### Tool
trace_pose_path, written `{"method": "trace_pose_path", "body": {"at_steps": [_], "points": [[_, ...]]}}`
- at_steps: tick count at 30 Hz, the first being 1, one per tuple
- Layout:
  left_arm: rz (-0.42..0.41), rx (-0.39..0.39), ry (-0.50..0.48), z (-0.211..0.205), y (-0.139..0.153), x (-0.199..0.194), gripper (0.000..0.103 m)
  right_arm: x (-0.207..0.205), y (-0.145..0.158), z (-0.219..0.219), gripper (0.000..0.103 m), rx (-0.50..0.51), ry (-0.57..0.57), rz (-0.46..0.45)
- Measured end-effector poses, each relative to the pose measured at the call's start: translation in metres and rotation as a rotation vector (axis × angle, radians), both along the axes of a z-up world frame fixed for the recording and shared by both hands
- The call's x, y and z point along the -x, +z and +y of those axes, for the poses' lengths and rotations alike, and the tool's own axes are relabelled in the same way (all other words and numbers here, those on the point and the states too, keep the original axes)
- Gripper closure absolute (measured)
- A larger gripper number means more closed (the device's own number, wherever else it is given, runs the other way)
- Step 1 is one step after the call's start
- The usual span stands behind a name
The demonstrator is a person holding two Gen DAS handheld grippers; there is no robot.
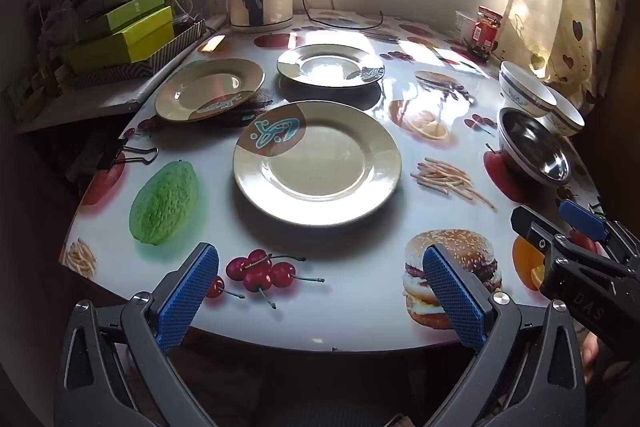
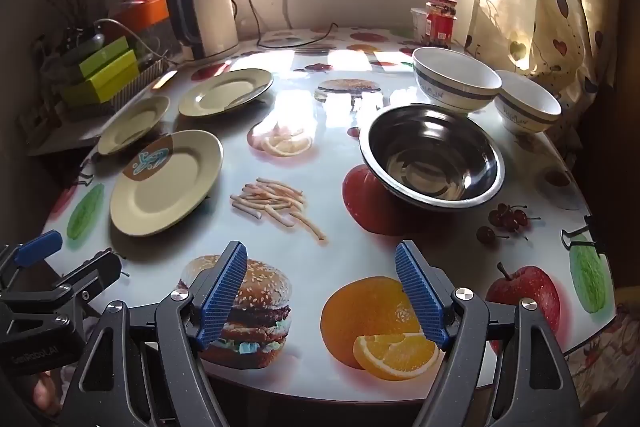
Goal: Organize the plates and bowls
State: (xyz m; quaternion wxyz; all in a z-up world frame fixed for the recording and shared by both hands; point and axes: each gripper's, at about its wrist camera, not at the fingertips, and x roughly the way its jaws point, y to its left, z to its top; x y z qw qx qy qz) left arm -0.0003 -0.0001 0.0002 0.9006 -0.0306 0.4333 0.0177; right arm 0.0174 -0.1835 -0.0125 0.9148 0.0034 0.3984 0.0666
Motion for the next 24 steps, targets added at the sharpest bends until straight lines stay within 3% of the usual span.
{"method": "trace_pose_path", "body": {"at_steps": [10,14,21,24], "points": [[0.011,-0.055,0.018,-0.005,0.006,-0.001,0.0,0.002,0.01,-0.003,0.025,0.008,-0.01,-0.041],[-0.012,-0.026,-0.008,-0.001,0.011,0.001,0.0,0.008,0.019,-0.004,0.025,0.018,-0.011,-0.107],[-0.011,0.029,-0.036,0.004,0.015,-0.002,0.0,0.002,0.025,0.001,0.025,0.026,0.014,-0.097],[-0.022,-0.007,-0.019,0.002,0.02,-0.002,0.001,0.002,0.024,0.0,0.017,0.015,0.031,-0.101]]}}
